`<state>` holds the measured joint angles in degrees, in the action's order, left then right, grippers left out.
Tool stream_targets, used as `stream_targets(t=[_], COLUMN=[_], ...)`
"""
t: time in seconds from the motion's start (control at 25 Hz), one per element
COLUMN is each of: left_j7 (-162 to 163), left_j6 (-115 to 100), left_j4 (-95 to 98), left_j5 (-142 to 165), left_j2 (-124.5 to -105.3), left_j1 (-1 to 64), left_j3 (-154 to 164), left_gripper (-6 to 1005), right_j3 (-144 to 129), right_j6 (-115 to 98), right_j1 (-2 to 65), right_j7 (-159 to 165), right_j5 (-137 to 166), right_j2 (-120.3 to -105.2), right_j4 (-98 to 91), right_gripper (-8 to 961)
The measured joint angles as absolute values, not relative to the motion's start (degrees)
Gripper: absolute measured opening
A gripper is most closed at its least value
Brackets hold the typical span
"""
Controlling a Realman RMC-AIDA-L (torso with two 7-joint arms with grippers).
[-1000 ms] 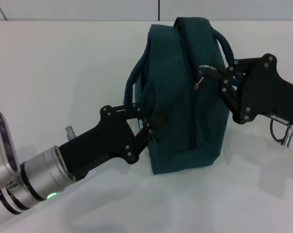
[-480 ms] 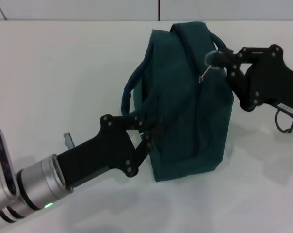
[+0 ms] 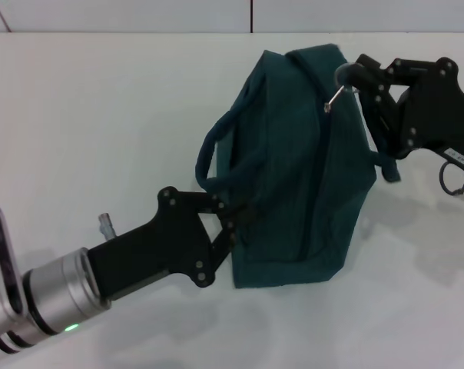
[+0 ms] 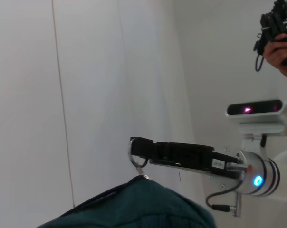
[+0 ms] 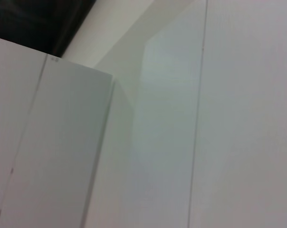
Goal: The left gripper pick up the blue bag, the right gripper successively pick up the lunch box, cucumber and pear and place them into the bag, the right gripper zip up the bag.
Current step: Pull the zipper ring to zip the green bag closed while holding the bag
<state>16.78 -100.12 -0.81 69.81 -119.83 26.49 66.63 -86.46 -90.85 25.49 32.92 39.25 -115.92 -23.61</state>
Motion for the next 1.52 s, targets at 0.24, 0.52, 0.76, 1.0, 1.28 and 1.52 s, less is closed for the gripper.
stream_targets(t=[0.24, 0.52, 0.76, 1.0, 1.28, 1.52], left_j7=[20.4, 25.4, 20.8, 23.9, 49.4, 64.8], left_j6=[-96.4, -95.4, -96.3, -100.1, -99.2, -93.9], left_j4=[4.6, 7.0, 7.2, 6.1, 20.0, 30.6], left_j5=[67.1, 63.2, 62.6, 59.4, 65.1, 77.2], left_j2=[-119.43, -119.06, -119.99, -120.02, -118.27, -117.53], left_j1=[22.8, 20.1, 19.3, 19.8, 21.7, 25.6], left_j3=[65.9, 62.6, 61.4, 61.5, 61.6, 61.2], left_gripper=[46, 45, 65, 145, 257, 522], right_j3=[-86.4, -87.0, -87.2, -88.0, -88.1, -88.2], right_j6=[-89.2, -87.6, -87.5, -87.5, -87.4, -87.3], right_j1=[25.2, 25.1, 25.6, 25.9, 26.6, 27.1], right_j7=[30.4, 29.1, 29.0, 28.9, 28.8, 28.4], right_j5=[38.5, 38.0, 38.0, 37.8, 38.0, 38.1], right_j2=[-116.13, -116.19, -116.18, -116.19, -116.19, -116.19], right_j4=[-23.6, -23.4, -22.9, -22.9, -22.8, -22.6], right_gripper=[19, 18, 18, 18, 18, 18])
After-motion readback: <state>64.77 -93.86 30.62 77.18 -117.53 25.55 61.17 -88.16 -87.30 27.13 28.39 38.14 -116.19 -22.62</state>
